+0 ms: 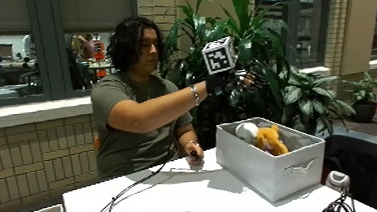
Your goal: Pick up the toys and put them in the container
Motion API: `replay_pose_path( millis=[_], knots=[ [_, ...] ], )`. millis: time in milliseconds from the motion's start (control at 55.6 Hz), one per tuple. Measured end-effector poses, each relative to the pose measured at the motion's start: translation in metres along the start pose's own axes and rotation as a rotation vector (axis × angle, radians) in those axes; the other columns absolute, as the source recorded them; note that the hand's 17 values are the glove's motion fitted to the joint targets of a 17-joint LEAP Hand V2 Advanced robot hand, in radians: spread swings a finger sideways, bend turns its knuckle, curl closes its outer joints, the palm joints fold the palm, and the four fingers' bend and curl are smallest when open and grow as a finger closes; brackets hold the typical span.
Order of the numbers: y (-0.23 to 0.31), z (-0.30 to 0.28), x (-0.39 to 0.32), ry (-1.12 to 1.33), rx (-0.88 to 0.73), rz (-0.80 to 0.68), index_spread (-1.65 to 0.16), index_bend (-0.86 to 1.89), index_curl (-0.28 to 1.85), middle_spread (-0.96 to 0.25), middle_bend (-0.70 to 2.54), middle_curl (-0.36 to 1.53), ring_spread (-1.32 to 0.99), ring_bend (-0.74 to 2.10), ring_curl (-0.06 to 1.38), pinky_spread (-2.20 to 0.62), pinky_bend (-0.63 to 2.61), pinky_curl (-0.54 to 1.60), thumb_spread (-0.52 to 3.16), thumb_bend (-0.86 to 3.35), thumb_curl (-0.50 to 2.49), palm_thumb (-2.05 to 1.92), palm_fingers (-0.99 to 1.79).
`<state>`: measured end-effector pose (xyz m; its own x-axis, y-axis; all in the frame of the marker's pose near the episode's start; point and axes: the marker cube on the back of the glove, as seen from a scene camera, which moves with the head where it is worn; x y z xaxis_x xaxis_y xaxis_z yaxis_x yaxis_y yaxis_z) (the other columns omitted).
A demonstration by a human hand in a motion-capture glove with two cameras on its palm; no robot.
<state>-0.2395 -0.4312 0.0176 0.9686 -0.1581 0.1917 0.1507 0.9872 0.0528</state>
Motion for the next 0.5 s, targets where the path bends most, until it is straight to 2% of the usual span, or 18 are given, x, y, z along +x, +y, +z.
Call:
replay_pose_path(
  millis=[126,342,504],
  knots=[
    [0.05,-0.004,0.021,0.011,-0.028,-0.011,-0.43,0.2,0.56,-0.15,0.18,0.59,-0.19,0.6,0.3,-0.05,0.95,0.34,1.42,-0.02,0.55,0.08,0.03],
    [0.174,0.004,0.056,0.065,-0.163,-0.042,-0.42,0.22,0.54,-0.11,0.18,0.53,-0.17,0.62,0.3,-0.02,0.91,0.32,1.5,-0.01,0.44,0.03,0.12],
    [0.248,0.003,0.099,0.032,-0.168,0.072,-0.42,0.22,0.54,-0.1,0.19,0.51,-0.17,0.62,0.3,-0.01,0.88,0.31,1.53,-0.01,0.39,0.01,0.13]
  ],
)
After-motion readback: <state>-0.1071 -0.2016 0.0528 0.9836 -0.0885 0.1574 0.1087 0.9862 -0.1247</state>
